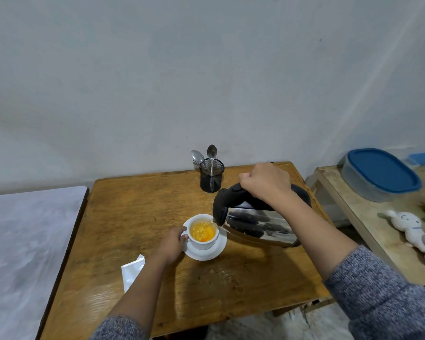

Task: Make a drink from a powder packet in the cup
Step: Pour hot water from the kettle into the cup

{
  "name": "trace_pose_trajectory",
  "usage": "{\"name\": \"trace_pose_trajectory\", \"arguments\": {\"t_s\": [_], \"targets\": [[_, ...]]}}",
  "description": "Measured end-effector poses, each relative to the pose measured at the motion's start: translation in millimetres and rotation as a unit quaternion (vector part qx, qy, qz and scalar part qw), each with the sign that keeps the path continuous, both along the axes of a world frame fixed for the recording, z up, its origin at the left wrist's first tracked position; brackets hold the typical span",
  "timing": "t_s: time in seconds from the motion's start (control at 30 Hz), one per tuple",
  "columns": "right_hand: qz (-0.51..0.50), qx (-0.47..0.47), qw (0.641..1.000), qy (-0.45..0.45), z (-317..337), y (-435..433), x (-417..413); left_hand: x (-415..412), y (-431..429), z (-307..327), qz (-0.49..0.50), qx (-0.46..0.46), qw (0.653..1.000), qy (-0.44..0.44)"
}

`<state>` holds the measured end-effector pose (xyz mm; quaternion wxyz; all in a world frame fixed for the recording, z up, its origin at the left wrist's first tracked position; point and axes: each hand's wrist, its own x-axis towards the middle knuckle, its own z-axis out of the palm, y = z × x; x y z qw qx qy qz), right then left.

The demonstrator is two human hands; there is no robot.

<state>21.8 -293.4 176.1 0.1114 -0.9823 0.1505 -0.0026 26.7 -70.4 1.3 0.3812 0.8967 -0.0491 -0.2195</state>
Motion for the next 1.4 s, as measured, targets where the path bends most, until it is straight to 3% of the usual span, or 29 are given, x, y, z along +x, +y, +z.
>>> {"name": "trace_pose_trajectory", "arguments": {"t_s": [1.4], "targets": [[-0.002, 0.012, 1.0, -0.019, -8.6, 0.6, -2.2, 0.0, -2.6, -3.6, 0.017, 0.0, 1.0, -0.006]]}}
